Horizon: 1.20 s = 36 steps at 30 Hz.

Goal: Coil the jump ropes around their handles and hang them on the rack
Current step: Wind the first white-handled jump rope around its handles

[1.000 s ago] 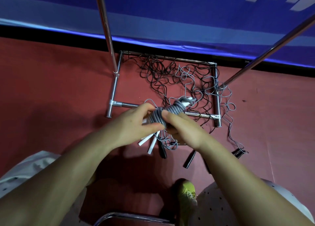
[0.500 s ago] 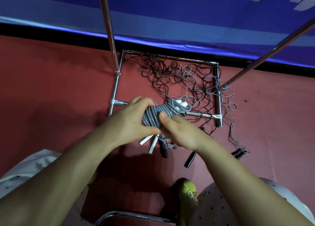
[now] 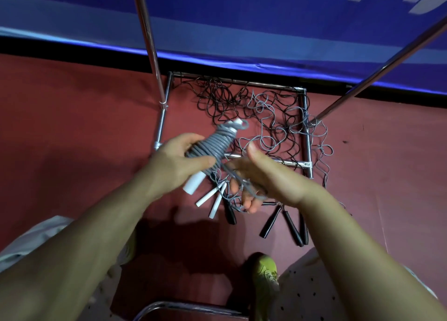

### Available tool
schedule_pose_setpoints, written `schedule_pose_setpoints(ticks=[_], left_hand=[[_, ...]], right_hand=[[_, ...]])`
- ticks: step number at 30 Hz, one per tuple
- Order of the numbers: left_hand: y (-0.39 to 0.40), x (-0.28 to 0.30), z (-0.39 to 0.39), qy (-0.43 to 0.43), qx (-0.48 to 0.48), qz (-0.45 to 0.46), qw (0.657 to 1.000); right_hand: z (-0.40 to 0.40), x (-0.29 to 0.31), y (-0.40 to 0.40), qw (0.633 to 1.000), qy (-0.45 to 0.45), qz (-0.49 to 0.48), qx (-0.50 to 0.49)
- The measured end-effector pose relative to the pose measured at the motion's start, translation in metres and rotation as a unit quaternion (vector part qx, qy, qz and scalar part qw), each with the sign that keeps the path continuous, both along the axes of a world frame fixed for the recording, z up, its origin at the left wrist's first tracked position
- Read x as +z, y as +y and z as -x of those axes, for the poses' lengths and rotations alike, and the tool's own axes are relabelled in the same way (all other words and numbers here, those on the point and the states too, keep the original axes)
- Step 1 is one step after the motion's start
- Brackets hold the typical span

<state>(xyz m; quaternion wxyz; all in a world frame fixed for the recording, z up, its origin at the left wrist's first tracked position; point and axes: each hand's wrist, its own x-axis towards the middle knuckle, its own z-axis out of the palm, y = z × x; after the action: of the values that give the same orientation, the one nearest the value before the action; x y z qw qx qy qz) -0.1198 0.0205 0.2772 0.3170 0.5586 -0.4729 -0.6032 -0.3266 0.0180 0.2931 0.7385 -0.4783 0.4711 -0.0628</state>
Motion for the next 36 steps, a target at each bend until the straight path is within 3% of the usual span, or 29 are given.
schedule_pose_setpoints(ticks=[6,9,13,15,17,19,21,24,30,34,36], left_hand=[[-0.006,0.007,-0.007,0.105,0.077,-0.062,0.990],[-0.007,0.007,-0.007,0.128,0.086,-0.080,0.985],[-0.009,0.004,-0.010,0.144,0.097,-0.093,0.980],[-0.008,0.001,-0.009,0.120,0.088,-0.094,0.984],[-0.006,-0.002,-0.005,0.090,0.068,-0.081,0.990],[-0.004,-0.003,-0.001,0.075,0.049,-0.056,0.994],[-0.004,-0.003,0.001,0.065,0.038,-0.033,0.997],[-0.004,-0.004,0.000,0.037,0.019,-0.018,0.999],[0.005,-0.008,0.011,0.000,-0.012,0.024,1.000],[0.008,-0.003,0.010,0.075,-0.051,0.025,0.996],[0.010,-0.001,0.013,0.117,-0.003,0.005,0.993]], right_hand=[[0.018,0.001,-0.006,0.992,-0.053,0.111,-0.032],[0.019,-0.003,-0.008,0.981,-0.010,0.189,-0.043],[0.019,-0.006,-0.012,0.940,0.058,0.320,-0.101],[0.015,-0.003,-0.012,0.946,-0.028,0.263,-0.186],[0.008,-0.001,-0.010,0.940,-0.179,0.134,-0.259],[0.000,0.000,-0.009,0.911,-0.308,0.013,-0.274],[-0.008,0.002,-0.005,0.891,-0.368,-0.028,-0.264],[-0.018,0.004,0.000,0.875,-0.396,-0.041,-0.275],[-0.035,0.004,0.004,0.867,-0.351,-0.052,-0.351],[-0.035,0.003,0.002,0.866,-0.324,-0.044,-0.378],[-0.033,0.002,0.002,0.866,-0.316,-0.044,-0.386]])
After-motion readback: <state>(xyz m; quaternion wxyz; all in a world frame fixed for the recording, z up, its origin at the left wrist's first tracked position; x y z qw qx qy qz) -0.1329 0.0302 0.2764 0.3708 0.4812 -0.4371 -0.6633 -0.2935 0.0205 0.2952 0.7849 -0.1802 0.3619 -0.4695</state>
